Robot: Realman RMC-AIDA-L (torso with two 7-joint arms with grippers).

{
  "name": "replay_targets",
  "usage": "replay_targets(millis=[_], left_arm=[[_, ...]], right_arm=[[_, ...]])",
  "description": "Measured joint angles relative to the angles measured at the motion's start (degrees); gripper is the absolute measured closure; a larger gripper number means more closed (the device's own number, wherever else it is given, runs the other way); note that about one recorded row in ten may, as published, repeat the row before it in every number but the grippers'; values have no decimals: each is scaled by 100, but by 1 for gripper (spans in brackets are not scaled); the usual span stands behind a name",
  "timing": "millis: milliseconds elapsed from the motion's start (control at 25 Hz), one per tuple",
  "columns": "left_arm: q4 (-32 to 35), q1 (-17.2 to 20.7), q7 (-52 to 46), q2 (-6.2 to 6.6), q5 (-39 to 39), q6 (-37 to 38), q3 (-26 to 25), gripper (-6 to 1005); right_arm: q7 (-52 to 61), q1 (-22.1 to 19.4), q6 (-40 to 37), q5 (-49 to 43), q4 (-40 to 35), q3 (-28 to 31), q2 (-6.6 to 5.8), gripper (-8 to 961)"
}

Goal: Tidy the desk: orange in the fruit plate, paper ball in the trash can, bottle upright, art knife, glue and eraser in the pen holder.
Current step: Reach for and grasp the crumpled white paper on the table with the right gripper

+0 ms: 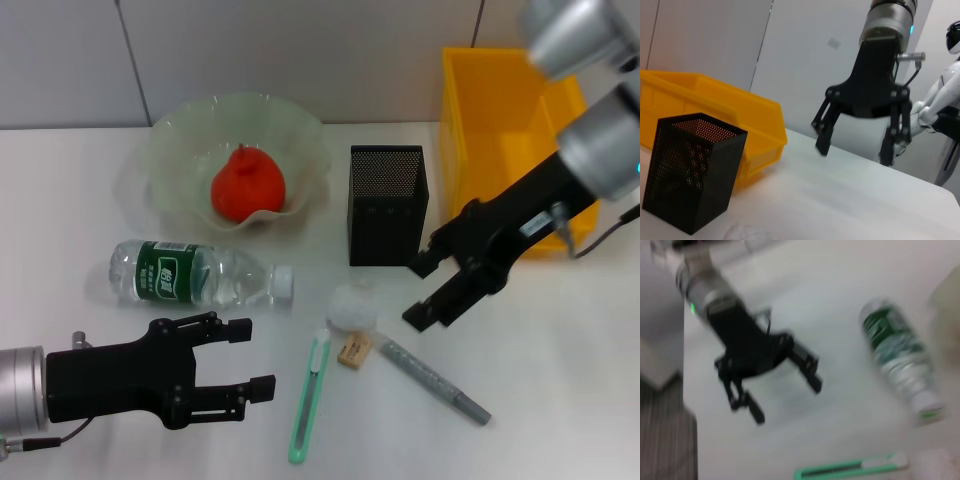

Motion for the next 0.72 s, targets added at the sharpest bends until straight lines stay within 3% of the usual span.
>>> replay_targets(millis=[120, 240, 480, 720], left_arm=[[1, 23, 66, 15, 26, 21, 28, 178], [7, 24, 95, 20, 51, 29, 40, 181], [9, 31, 113, 32, 95, 23, 46, 187], [10, -15, 110, 32, 95, 21, 44, 188]], right_arm=[[-24, 101, 336, -444, -169, -375, 307, 144], [-53, 79, 763, -676, -309, -733, 491, 144], [-178, 19, 1663, -511, -98, -1407, 565, 145], [-378, 17, 2177, -227, 191, -1715, 570, 146]])
